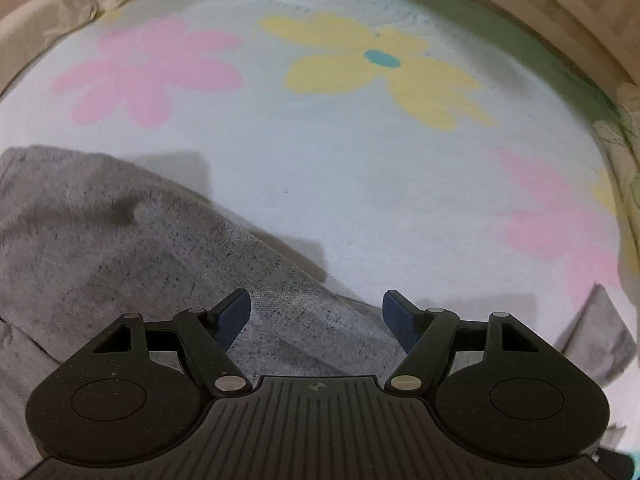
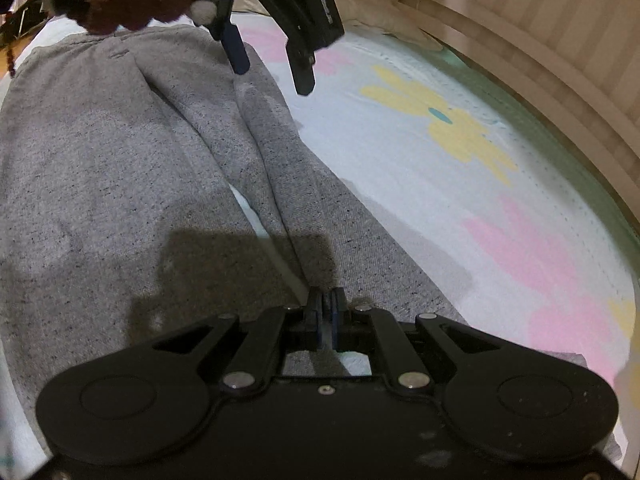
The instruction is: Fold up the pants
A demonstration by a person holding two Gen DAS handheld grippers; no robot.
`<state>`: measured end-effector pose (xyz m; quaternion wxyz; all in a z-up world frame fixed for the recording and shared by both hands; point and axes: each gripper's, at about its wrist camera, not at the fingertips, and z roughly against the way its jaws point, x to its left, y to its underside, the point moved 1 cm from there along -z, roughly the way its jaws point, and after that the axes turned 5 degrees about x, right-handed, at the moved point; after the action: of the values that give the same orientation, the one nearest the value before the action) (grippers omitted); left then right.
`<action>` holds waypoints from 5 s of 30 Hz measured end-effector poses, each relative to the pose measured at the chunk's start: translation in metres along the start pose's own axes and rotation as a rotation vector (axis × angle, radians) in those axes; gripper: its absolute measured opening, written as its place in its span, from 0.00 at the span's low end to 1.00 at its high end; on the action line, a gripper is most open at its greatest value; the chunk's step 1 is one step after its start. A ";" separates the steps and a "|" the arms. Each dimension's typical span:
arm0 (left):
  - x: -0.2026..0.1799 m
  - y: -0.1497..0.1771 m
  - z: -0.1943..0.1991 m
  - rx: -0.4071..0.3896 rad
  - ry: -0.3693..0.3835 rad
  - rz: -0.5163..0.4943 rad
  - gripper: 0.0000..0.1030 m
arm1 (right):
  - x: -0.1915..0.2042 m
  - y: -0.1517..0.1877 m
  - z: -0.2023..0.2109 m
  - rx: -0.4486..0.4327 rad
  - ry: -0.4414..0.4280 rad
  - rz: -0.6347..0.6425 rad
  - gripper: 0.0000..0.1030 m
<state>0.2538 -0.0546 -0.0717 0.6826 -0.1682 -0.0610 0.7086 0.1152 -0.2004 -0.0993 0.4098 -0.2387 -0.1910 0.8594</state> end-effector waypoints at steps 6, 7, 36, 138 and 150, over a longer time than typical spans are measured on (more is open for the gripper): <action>-0.008 -0.003 -0.027 0.070 -0.067 0.001 0.69 | 0.005 0.011 0.003 -0.007 0.014 0.029 0.05; -0.007 -0.004 -0.033 0.091 -0.063 0.018 0.69 | 0.007 0.011 0.005 -0.008 0.016 0.031 0.06; 0.016 0.124 0.027 -0.115 0.114 0.061 0.06 | -0.040 0.033 0.076 -0.053 -0.085 -0.387 0.24; 0.041 0.194 0.095 -0.070 0.199 -0.184 0.51 | -0.077 0.237 0.214 0.026 0.327 -1.292 0.43; 0.168 0.091 0.143 -0.240 -0.009 -0.074 0.60 | -0.076 0.093 0.202 -0.075 0.074 -0.973 0.58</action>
<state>0.1200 0.1267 0.0075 0.6829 -0.2430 -0.1547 0.6713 -0.0139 -0.3427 0.0357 0.7615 -0.1666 -0.2964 0.5518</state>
